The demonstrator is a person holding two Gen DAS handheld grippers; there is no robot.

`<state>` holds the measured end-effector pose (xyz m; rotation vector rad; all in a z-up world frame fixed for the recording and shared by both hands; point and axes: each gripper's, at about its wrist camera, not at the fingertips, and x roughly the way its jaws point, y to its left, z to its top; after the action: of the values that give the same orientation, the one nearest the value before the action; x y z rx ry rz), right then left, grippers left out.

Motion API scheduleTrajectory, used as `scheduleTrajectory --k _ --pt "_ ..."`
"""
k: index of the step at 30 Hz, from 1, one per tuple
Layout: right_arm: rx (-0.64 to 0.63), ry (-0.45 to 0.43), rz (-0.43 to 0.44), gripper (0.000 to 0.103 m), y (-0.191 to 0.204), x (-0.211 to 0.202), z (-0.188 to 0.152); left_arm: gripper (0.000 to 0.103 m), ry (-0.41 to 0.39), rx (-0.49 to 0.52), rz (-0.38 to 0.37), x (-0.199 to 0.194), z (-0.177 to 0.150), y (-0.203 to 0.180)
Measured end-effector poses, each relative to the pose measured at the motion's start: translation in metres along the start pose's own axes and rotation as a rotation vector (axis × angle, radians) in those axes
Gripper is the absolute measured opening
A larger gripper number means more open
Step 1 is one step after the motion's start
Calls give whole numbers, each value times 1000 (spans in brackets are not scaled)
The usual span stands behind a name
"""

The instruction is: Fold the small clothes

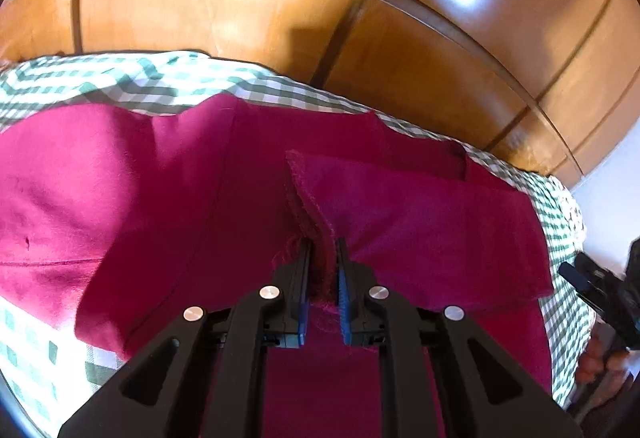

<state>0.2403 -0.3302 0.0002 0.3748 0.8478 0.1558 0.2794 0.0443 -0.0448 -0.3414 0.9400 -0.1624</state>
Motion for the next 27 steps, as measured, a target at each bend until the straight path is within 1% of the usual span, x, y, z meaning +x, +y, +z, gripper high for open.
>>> scheduleTrajectory --k 2,3,4,5,6,7,8,9,11,13,15,17,18,19,20,22,23,25,27 --pt "9 40 -72 81 -5 28 8 12 1 2 26 3 2 2" --pt "15 84 -114 81 -10 48 8 13 14 13 48 8 3 2" --pt "15 121 -155 81 -15 63 4 15 22 21 66 10 2 1" --pt "-28 111 -195 82 -13 70 -1 15 26 27 82 12 1 2" --pt "-73 97 -218 87 -7 72 -4 15 24 24 77 13 0 4" --pt "-112 98 -246 88 0 74 -7 18 21 11 71 10 -1 7" --pt "-151 95 -286 89 8 73 -10 26 20 0 67 8 -2 9" --pt "-161 96 -301 89 12 71 -10 30 11 -27 66 2 -4 14" --pt "-156 87 -289 89 21 59 -13 40 -10 -62 61 -11 -8 22" --pt "-160 63 -283 89 29 47 -18 45 -26 -87 61 -25 -16 32" --pt "-168 42 -260 92 39 34 -32 47 -31 -116 53 -39 -26 44" --pt "-186 56 -235 92 49 31 -44 47 -27 -141 40 -54 -38 59" --pt "-217 67 -240 92 57 31 -57 47 -26 -153 37 -60 -43 66" --pt "-237 75 -248 92 62 32 -65 53 -26 -167 47 -65 -46 71" --pt "-262 88 -261 92 67 34 -77 56 -27 -189 67 -70 -50 79" --pt "-288 107 -275 92 75 40 -91 56 -38 -269 63 -87 -60 109" --pt "-312 102 -294 95 78 42 -98 56 -43 -299 63 -92 -64 120" --pt "-336 86 -316 98 83 41 -105 55 -87 -371 79 -111 -71 151" --pt "-316 96 -309 99 78 44 -102 55 -134 -437 89 -129 -75 183"
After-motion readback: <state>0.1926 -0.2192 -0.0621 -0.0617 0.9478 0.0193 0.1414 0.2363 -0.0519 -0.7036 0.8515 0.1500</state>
